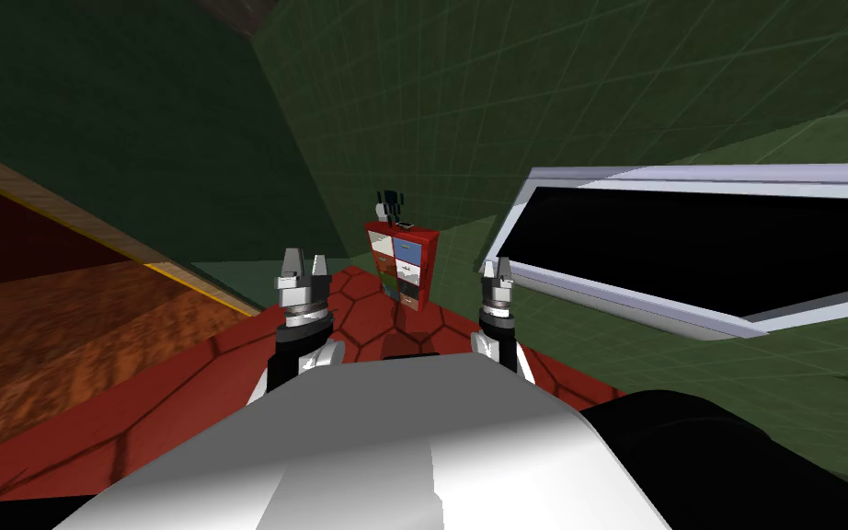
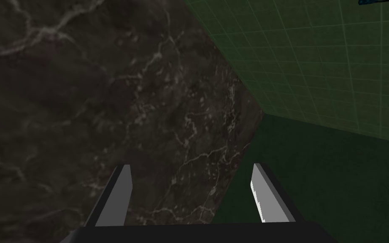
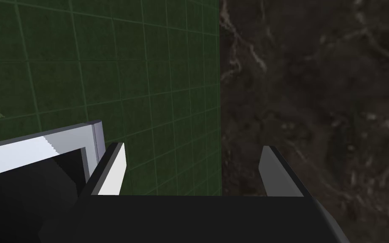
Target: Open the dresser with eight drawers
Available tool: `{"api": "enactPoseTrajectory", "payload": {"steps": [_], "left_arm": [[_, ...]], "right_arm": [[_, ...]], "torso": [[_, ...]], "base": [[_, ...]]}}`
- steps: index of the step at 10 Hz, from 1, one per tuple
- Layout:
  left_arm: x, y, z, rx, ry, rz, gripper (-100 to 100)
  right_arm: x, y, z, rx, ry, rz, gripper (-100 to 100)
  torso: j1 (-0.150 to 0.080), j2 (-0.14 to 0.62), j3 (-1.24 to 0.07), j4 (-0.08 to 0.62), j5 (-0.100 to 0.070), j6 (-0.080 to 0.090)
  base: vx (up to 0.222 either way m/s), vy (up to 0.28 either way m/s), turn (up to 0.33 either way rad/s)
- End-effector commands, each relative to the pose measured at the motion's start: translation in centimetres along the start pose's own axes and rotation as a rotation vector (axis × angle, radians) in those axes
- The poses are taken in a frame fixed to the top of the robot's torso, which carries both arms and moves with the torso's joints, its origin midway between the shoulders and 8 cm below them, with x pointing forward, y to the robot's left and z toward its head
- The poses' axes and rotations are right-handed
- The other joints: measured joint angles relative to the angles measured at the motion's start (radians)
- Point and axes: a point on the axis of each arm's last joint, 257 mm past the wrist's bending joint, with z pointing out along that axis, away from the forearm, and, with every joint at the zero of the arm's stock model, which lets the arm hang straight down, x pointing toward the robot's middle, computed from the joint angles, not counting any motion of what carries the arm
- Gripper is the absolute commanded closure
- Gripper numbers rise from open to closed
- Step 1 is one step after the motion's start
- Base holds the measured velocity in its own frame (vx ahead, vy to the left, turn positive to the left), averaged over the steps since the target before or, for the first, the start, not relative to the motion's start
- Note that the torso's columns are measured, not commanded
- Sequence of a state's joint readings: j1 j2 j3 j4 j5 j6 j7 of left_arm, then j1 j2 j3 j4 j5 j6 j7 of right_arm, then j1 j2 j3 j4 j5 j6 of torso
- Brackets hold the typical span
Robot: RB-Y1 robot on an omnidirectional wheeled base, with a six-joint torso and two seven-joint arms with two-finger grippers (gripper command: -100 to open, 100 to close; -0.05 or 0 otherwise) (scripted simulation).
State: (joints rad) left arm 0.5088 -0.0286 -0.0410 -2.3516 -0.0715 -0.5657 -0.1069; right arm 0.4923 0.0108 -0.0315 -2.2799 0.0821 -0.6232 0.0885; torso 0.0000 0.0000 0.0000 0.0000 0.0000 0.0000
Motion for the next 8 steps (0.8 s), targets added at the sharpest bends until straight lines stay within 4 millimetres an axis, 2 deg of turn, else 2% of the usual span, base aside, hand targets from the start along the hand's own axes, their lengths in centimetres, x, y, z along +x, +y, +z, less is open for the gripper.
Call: {"api": "enactPoseTrajectory", "payload": {"steps": [1,8], "left_arm": [[0.00,0.00,0.00,0.000,0.000,0.000,0],[0.00,-0.01,0.01,0.000,0.000,0.000,0]], "right_arm": [[0.00,0.00,0.00,0.000,0.000,0.000,0],[0.00,0.02,0.01,0.000,0.000,0.000,0]], "torso": [[0.000,0.040,-0.082,0.041,0.000,0.000],[0.000,0.544,-1.087,0.544,0.000,0.000]], "base": [[0.000,0.000,0.000],[0.000,0.000,0.000]]}}
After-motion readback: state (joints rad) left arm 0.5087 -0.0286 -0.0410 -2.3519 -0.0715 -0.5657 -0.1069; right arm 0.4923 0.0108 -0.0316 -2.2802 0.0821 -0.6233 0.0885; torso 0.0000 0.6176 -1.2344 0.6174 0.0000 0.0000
